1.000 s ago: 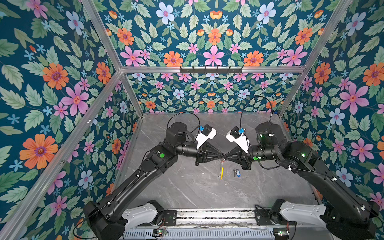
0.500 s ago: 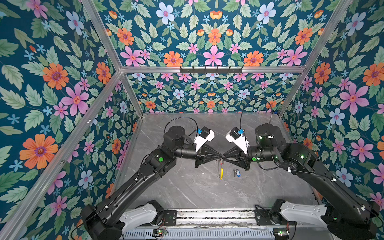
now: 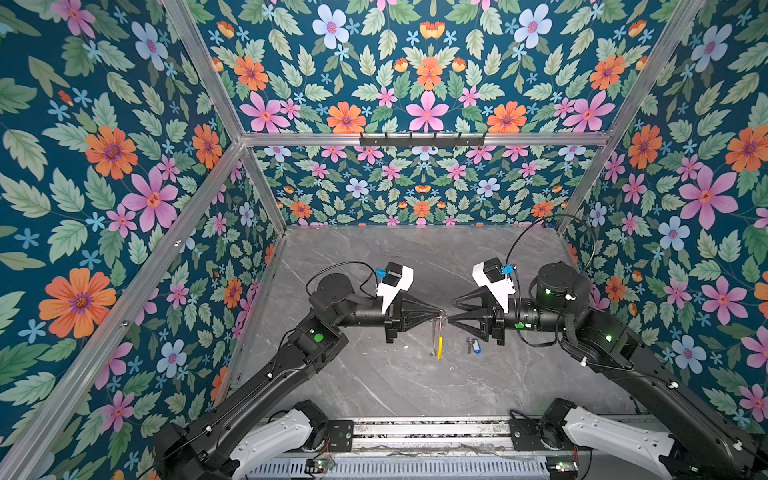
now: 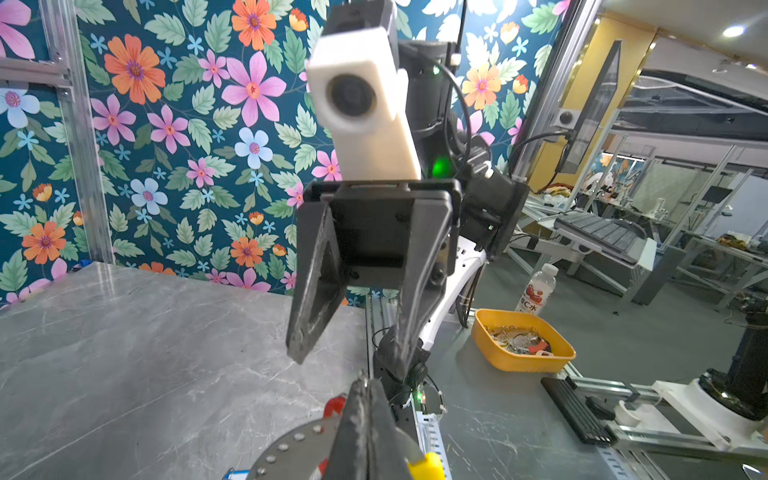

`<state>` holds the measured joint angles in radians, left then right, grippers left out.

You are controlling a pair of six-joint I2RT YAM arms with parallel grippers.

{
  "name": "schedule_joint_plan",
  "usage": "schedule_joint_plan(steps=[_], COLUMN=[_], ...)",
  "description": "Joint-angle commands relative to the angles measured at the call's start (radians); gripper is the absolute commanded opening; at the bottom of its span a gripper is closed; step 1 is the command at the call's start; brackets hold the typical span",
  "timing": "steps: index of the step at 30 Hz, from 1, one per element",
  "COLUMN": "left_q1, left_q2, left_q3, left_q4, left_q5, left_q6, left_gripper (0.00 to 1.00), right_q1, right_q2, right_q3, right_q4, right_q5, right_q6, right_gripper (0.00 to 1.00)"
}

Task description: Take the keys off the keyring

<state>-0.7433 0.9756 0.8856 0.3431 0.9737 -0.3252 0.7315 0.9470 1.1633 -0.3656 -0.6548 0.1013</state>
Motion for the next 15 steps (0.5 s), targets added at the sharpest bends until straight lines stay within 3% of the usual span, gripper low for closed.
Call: schedule_joint_plan(steps=[1, 7, 15], left_q1=[0.0, 0.001, 0.001], left_q2=[-0.003, -0.006, -0.003], left_q3=[-0.012, -0.022, -0.034], left_q4=[0.13, 0.146, 0.183], left_q5=[0.003, 0.004, -0.002], left_q6=[-0.057, -0.072, -0.097], left_gripper=[0.0, 0.0, 0.0], right_q1=[-0.007, -0.008, -0.008], right_q2=[0.005, 0.016, 0.02], right_q3=[-0.017, -0.024, -0.025], right_q4=[0.133, 0.129, 0.107], right_q5=[-0.1, -0.094, -0.066], right_q6=[0.018, 0.016, 0.014], right_gripper=[0.5, 0.42, 0.21])
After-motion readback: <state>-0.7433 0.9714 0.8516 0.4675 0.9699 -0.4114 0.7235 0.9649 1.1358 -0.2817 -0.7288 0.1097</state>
